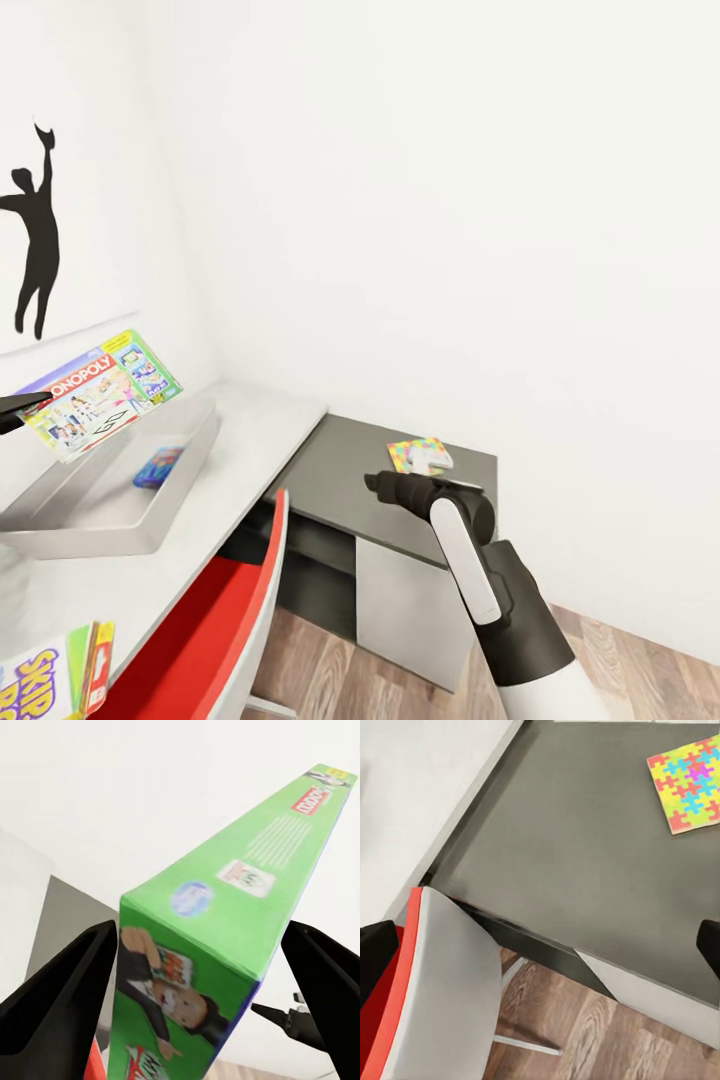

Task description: Put all the toys in the child's room - the three board games (two on the bed and one on the table), the two jigsaw puzzles on the table, and the tennis ball on the table - inside the toy box on the table in the child's room.

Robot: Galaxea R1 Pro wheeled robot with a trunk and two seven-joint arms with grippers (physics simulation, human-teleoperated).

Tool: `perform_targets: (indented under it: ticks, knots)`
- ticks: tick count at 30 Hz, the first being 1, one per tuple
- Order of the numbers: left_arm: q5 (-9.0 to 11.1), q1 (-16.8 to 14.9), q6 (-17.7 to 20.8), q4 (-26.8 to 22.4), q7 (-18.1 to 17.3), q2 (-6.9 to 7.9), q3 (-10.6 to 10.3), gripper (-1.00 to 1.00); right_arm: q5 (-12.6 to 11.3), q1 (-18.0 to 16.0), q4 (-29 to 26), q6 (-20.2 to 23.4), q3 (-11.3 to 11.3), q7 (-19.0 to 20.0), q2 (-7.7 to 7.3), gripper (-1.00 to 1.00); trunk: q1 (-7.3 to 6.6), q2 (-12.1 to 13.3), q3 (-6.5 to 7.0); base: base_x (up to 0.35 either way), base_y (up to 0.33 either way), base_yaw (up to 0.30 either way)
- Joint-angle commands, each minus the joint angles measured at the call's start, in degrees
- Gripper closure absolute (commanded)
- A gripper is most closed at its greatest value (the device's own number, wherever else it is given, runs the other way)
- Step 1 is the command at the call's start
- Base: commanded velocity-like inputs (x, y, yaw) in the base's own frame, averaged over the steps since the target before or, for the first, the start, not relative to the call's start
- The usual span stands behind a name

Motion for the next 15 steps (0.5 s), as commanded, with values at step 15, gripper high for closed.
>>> perform_targets:
  ticks: [15]
  knots:
    - [0.27,-0.07,0.51,0.01,-0.06,0.00,0.06,1.00,-0.59,0.10,-0.01,0.05,0.12,-0.69,0.07,-1.00,0.03,-0.07,-0.09,0.166,0.008,0.113]
